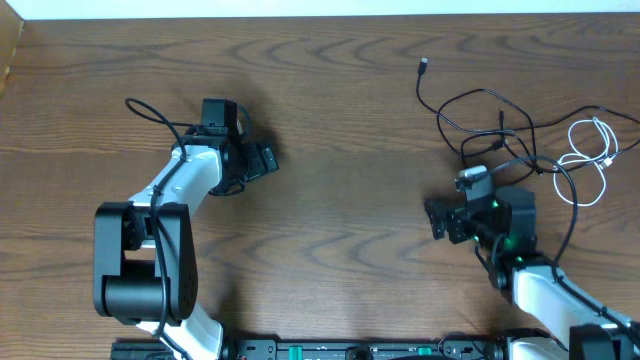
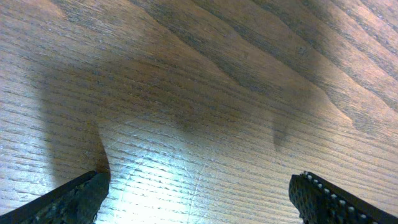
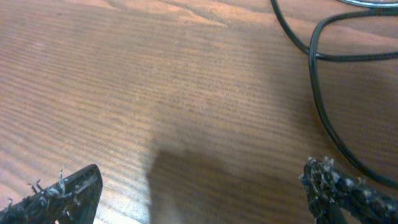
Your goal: Untangle cables
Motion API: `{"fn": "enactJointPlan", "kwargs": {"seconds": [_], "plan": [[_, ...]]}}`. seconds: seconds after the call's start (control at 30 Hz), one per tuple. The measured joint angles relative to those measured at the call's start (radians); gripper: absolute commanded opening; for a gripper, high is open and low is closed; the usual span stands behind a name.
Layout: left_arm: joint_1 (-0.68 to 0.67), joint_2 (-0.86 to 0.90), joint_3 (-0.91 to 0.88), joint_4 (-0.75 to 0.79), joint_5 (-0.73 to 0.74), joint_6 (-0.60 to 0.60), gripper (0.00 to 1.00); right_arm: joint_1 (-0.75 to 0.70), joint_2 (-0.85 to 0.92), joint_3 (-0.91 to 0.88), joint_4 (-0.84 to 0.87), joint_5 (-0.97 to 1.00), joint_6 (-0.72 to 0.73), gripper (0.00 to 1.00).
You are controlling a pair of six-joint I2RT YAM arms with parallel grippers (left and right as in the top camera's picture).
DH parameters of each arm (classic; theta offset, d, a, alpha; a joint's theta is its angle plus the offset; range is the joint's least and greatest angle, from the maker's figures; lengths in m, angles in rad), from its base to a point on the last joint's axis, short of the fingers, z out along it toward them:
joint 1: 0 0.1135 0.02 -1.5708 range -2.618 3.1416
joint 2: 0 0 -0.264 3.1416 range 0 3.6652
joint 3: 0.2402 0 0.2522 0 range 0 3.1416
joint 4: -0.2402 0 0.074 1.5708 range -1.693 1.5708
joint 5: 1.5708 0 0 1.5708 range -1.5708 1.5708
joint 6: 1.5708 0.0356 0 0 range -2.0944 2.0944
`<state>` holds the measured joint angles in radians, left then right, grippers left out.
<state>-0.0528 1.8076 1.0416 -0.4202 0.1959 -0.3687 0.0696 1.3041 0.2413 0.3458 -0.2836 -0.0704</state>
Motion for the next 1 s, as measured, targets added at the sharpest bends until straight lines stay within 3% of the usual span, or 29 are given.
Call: {"fn": "enactJointPlan", "kwargs": {"seconds": [0.67,1.0], "plan": [[0.000,0.000,0.000,0.000,0.000,0.000,0.98,-0.093,-0.178,-0.212,0.146,-0.111,-0.001,0.99],[0.000,0.000,0.000,0.000,0.000,0.000,0.98,-0.098,-0.324,-0.232,0.022,-0.114,-0.001,0.99]]}}
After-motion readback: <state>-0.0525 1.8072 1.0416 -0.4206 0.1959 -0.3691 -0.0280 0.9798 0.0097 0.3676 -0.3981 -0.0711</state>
